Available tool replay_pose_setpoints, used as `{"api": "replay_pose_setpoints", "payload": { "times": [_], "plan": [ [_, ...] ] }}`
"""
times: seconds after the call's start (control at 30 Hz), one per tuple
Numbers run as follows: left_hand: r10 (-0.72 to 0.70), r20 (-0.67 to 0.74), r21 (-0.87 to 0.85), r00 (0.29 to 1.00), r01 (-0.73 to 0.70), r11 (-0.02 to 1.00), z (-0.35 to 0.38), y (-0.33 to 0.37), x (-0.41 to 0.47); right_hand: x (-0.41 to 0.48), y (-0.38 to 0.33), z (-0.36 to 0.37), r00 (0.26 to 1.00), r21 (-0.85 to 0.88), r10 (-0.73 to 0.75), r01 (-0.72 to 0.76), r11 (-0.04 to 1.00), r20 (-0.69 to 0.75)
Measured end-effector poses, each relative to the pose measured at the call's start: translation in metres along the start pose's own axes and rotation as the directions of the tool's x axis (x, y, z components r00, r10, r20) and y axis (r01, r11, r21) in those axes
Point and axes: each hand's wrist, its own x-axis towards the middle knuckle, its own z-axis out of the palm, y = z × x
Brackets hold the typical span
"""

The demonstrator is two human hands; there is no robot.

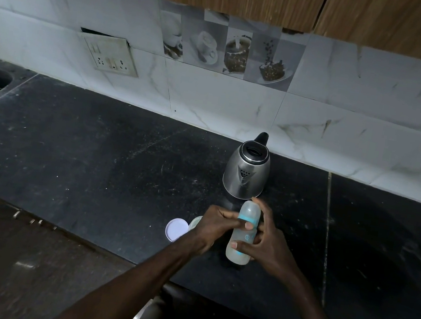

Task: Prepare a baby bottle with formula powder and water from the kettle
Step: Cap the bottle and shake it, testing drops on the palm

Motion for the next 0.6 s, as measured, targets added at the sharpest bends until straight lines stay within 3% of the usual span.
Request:
{"api": "replay_pose_setpoints", "payload": {
  "times": [0.4,0.6],
  "plan": [
    [-0.007,0.047,-0.006,0.999,0.007,1.000,0.002,0.004,0.012,0.005,-0.001,-0.016,0.996,0.081,0.050,-0.055,0.995,0.072],
    [-0.076,0.133,-0.058,0.988,0.084,0.995,0.000,-0.001,0.019,0.008,0.004,-0.007,0.998,0.052,0.042,-0.040,0.998,-0.035]
  ]
}}
